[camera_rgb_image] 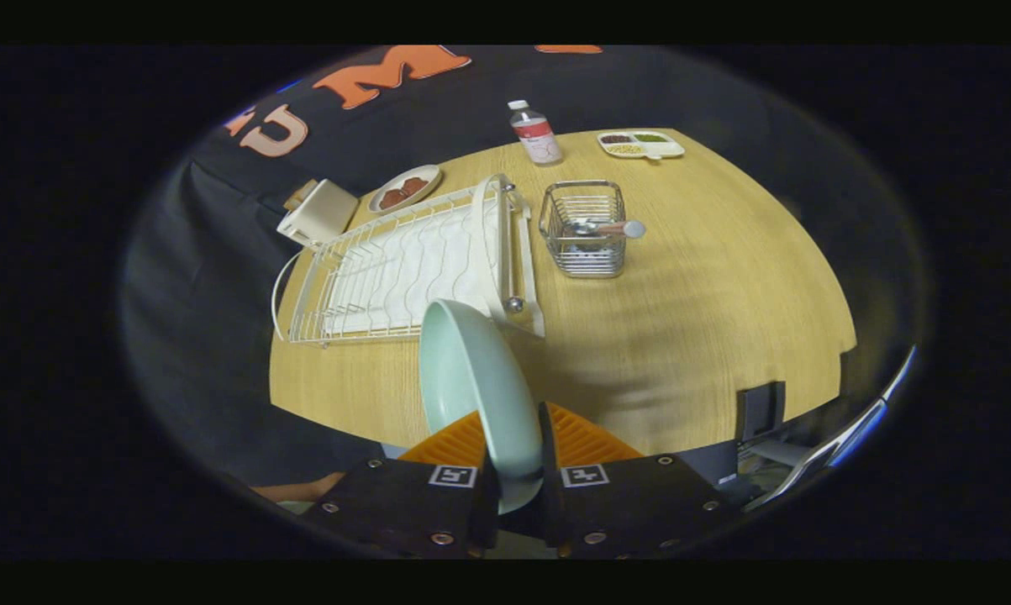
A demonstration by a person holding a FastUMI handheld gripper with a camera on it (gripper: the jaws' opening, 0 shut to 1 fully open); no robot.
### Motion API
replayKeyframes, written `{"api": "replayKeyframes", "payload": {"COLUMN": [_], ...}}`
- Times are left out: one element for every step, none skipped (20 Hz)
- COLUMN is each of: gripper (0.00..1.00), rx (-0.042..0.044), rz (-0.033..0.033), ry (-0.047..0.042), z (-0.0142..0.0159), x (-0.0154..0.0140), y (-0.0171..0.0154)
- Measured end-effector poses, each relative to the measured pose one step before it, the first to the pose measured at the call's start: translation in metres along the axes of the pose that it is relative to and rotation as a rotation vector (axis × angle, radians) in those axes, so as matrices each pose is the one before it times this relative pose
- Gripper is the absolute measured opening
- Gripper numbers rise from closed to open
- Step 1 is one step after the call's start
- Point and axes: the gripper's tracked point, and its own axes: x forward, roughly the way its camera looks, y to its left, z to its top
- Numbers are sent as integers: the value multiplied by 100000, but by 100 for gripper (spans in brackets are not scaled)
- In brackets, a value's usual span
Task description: Take the plate from the dish rack, then take the spoon from the basket and place it into the plate.
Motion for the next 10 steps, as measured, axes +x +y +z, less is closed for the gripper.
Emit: {"api": "replayKeyframes", "payload": {"gripper": [22,22,22,22,22,22,22,22,22,22], "rx": [301,-564,-415,-657,-295,-36,550,309,1677,1867], "rz": [1127,784,-44,-315,-380,126,741,571,2512,1205], "ry": [114,437,369,490,93,370,264,536,391,366], "z": [-360,-318,-448,-280,-249,-233,-358,-246,-255,-184], "x": [416,415,410,452,354,351,386,378,303,418], "y": [40,-55,-211,-310,-293,-181,-41,-134,181,-55]}}
